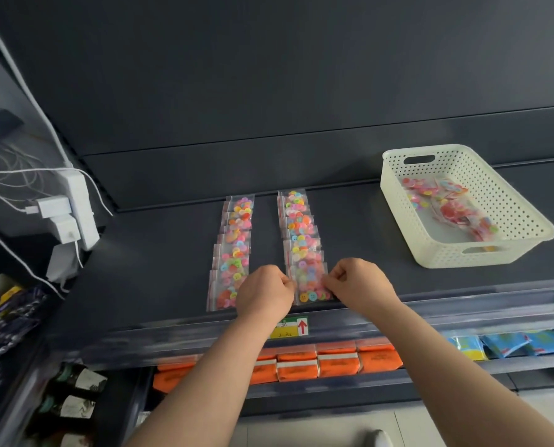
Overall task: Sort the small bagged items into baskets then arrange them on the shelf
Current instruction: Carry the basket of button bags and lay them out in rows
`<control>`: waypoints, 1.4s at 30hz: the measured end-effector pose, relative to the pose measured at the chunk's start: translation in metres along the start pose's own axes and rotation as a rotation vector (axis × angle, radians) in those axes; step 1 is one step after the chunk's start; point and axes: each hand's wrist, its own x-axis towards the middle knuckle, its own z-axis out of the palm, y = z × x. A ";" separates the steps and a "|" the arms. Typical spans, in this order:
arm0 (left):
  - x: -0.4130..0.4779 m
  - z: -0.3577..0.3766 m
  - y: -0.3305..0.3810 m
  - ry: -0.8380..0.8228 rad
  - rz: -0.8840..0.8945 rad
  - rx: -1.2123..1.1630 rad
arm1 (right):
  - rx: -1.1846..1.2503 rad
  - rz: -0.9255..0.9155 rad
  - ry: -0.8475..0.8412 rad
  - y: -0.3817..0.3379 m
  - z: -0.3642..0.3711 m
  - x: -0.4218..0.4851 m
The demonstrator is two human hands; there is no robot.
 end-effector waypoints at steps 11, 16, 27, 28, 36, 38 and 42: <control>0.007 -0.003 0.011 0.109 0.055 -0.093 | -0.012 -0.057 0.085 0.002 -0.020 0.003; 0.012 -0.007 0.053 0.045 0.150 -0.239 | -0.181 -0.188 0.380 0.011 -0.064 0.011; 0.026 0.018 0.169 -0.095 0.308 -0.370 | -0.339 -0.039 0.464 0.102 -0.141 0.045; 0.027 0.021 0.178 -0.103 0.307 -0.388 | -0.340 -0.013 0.448 0.111 -0.147 0.049; 0.037 0.047 0.216 -0.104 0.248 -0.430 | -0.294 0.121 0.329 0.161 -0.169 0.080; 0.037 0.054 0.227 -0.113 0.249 -0.445 | -0.330 0.162 0.290 0.170 -0.177 0.081; 0.036 0.071 0.255 -0.151 0.265 -0.462 | -0.411 0.184 0.269 0.189 -0.199 0.080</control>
